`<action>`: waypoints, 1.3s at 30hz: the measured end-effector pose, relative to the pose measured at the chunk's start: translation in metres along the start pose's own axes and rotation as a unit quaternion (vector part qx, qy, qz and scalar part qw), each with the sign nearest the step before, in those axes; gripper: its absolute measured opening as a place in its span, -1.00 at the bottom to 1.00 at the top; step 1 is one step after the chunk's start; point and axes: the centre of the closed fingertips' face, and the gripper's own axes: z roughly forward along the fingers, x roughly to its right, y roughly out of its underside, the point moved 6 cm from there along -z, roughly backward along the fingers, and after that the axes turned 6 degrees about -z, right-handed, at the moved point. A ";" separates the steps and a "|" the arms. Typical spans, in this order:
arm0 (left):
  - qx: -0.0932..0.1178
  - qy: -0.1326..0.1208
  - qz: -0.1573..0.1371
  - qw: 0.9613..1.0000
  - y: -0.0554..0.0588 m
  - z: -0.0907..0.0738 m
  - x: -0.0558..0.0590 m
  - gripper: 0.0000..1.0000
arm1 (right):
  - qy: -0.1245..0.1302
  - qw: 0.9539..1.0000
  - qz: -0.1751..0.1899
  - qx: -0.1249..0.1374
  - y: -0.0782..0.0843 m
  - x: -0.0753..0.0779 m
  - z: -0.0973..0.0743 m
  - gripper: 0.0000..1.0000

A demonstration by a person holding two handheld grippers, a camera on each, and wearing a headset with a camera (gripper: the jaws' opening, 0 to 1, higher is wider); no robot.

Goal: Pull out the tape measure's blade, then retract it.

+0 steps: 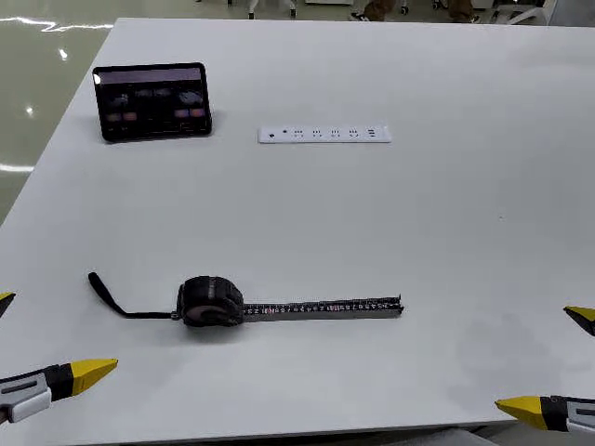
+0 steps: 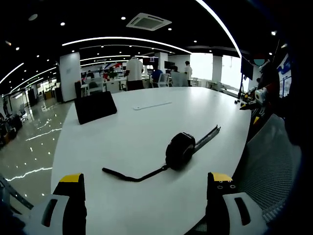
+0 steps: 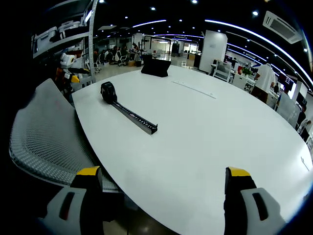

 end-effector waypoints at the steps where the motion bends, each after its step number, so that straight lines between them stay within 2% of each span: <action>1: -0.001 0.001 -0.002 1.000 0.000 0.000 0.001 1.00 | -0.001 1.000 0.000 0.001 0.000 0.000 0.000 1.00; 6: -0.007 0.003 0.003 1.000 0.003 -0.001 0.008 1.00 | -0.002 1.000 0.002 0.002 0.002 -0.002 -0.004 1.00; 13: -0.007 0.004 0.002 1.000 0.000 0.002 0.014 1.00 | -0.004 1.000 -0.003 -0.001 0.003 -0.004 -0.006 1.00; 15: -0.011 0.004 0.003 1.000 -0.001 0.004 0.016 1.00 | -0.003 1.000 -0.002 -0.001 0.003 -0.004 -0.006 1.00; 17: -0.027 0.001 0.005 1.000 -0.003 0.007 0.018 1.00 | -0.003 1.000 -0.008 -0.003 0.002 -0.003 -0.005 1.00; 20: -0.023 0.001 -0.015 1.000 -0.015 0.013 0.024 1.00 | -0.009 1.000 -0.016 -0.006 -0.003 -0.002 -0.001 1.00; 22: -0.018 -0.007 -0.013 1.000 -0.024 0.019 0.029 1.00 | -0.014 1.000 -0.026 -0.007 -0.007 -0.001 0.001 1.00; 24: -0.020 -0.006 -0.015 1.000 -0.032 0.029 0.036 1.00 | -0.022 0.999 -0.035 -0.008 -0.011 0.001 0.006 1.00; 26: -0.030 -0.001 -0.021 0.999 -0.038 0.040 0.045 1.00 | -0.031 0.998 -0.054 -0.010 -0.017 0.003 0.012 1.00; 27: -0.044 -0.004 -0.024 0.999 -0.038 0.045 0.049 1.00 | -0.035 0.998 -0.058 -0.010 -0.019 0.003 0.014 1.00; 28: -0.045 0.000 -0.024 0.999 -0.043 0.053 0.055 1.00 | -0.043 0.997 -0.067 -0.013 -0.022 0.004 0.018 1.00; 30: -0.034 -0.003 -0.026 0.999 -0.050 0.067 0.064 1.00 | -0.054 0.995 -0.084 -0.017 -0.025 0.008 0.027 1.00; 31: -0.036 -0.006 -0.034 0.999 -0.051 0.073 0.067 1.00 | -0.059 0.994 -0.088 -0.019 -0.028 0.009 0.030 1.00; 32: -0.040 -0.010 -0.046 0.998 -0.051 0.079 0.070 1.00 | -0.063 0.994 -0.093 -0.019 -0.030 0.010 0.034 1.00; 33: -0.037 -0.028 -0.067 0.997 -0.050 0.089 0.072 1.00 | -0.072 0.992 -0.101 -0.023 -0.031 0.011 0.040 1.00; 34: -0.019 -0.038 -0.064 0.997 -0.052 0.095 0.073 1.00 | -0.076 0.991 -0.104 -0.024 -0.033 0.012 0.044 1.00; 35: -0.014 -0.049 -0.073 0.996 -0.050 0.104 0.075 1.00 | -0.080 0.991 -0.107 -0.023 -0.036 0.013 0.050 1.00; 37: -0.026 -0.063 -0.096 0.993 -0.039 0.115 0.079 1.00 | -0.089 0.989 -0.112 -0.027 -0.037 0.013 0.058 1.00; 39: -0.026 -0.072 -0.120 0.990 -0.029 0.126 0.083 1.00 | -0.104 0.986 -0.130 -0.033 -0.038 0.012 0.068 1.00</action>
